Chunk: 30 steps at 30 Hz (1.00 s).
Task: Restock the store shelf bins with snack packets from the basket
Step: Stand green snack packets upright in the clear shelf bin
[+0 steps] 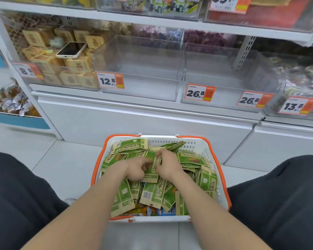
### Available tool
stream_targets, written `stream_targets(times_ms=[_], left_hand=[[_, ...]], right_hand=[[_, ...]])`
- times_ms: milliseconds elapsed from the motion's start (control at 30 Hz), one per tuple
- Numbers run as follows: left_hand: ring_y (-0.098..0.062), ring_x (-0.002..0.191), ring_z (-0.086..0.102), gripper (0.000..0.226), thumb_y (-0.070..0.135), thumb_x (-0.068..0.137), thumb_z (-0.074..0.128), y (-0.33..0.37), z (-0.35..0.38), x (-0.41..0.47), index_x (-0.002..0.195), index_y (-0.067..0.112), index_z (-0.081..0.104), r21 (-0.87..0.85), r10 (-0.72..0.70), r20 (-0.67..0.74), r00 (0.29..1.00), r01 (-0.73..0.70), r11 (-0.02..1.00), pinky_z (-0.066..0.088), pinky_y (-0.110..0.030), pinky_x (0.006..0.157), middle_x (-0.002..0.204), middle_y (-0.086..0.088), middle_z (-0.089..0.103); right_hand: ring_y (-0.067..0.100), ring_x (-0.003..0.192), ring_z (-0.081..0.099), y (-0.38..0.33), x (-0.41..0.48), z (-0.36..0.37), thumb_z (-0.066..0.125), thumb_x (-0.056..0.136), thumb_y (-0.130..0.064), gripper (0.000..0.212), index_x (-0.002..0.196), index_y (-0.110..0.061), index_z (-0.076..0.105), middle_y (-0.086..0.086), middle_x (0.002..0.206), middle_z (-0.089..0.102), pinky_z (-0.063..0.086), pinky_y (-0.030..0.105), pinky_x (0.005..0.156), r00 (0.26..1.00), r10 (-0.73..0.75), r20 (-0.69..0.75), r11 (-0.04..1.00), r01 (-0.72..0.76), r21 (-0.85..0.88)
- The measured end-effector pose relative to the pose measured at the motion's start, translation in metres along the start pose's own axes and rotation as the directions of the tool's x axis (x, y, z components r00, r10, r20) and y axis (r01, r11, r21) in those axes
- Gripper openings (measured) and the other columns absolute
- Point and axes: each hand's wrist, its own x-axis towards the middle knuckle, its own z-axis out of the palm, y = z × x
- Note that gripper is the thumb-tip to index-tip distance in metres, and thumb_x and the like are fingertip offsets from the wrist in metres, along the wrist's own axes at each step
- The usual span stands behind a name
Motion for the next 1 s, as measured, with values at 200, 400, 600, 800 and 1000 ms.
stream_targets(times_ms=[200, 400, 600, 800, 1000], left_hand=[[-0.024, 0.130, 0.054, 0.061, 0.000, 0.090, 0.054, -0.003, -0.008, 0.000, 0.136, 0.038, 0.065, -0.180, 0.043, -0.144, 0.989, -0.069, 0.981, 0.048, -0.036, 0.102, 0.146, 0.000, 0.053], [-0.023, 0.099, 0.062, 0.027, 0.017, 0.106, 0.048, -0.015, -0.002, 0.011, 0.132, 0.017, 0.046, -0.373, -0.108, -0.334, 0.936, -0.026, 0.928, 0.051, -0.037, 0.081, 0.117, -0.009, 0.062], [-0.026, 0.071, 0.057, 0.032, 0.022, 0.111, 0.039, -0.014, -0.020, 0.013, 0.093, 0.006, 0.059, -0.550, -0.255, -0.565, 0.785, -0.128, 0.826, 0.046, -0.039, 0.068, 0.081, -0.009, 0.061], [-0.021, 0.092, 0.068, 0.024, 0.030, 0.113, 0.045, 0.020, -0.071, -0.006, 0.117, 0.010, 0.058, -0.741, -0.363, -0.667, 0.651, -0.530, 0.412, 0.055, -0.035, 0.076, 0.107, -0.010, 0.070], [-0.017, 0.085, 0.067, 0.015, 0.024, 0.109, 0.053, 0.040, -0.157, -0.033, 0.103, 0.012, 0.060, -0.519, -0.361, -0.851, 0.382, -0.714, 0.470, 0.052, -0.020, 0.067, 0.096, -0.005, 0.070]], right_hand=[[0.017, 0.104, 0.047, -0.003, -0.006, -0.006, 0.079, 0.080, 0.003, 0.073, 0.131, -0.028, 0.038, 0.007, 0.132, 0.041, 0.041, 0.004, 0.056, 0.989, 0.143, -0.037, 0.957, -0.129, 0.262], [0.011, 0.081, 0.064, -0.005, -0.005, -0.005, 0.086, 0.074, 0.003, 0.106, 0.158, -0.018, 0.024, 0.015, 0.108, 0.070, 0.049, 0.017, 0.056, 0.964, 0.225, 0.145, 0.863, -0.266, 0.430], [0.014, 0.088, 0.073, -0.022, 0.005, -0.015, 0.084, 0.078, 0.002, 0.047, 0.121, -0.013, 0.069, 0.002, 0.095, 0.075, 0.062, 0.028, 0.075, 0.985, 0.156, 0.074, 0.737, -0.165, 0.656], [0.003, 0.082, 0.070, -0.080, 0.022, -0.047, 0.063, 0.102, -0.031, 0.022, 0.124, -0.031, 0.066, -0.012, 0.089, 0.074, 0.058, 0.030, 0.076, 0.923, -0.084, -0.376, 0.776, 0.297, 0.556], [0.016, 0.093, 0.064, -0.153, 0.051, -0.101, 0.056, 0.100, -0.044, 0.040, 0.137, -0.029, 0.048, -0.011, 0.108, 0.072, 0.045, 0.033, 0.073, 0.823, -0.261, -0.505, 0.834, 0.456, 0.312]])
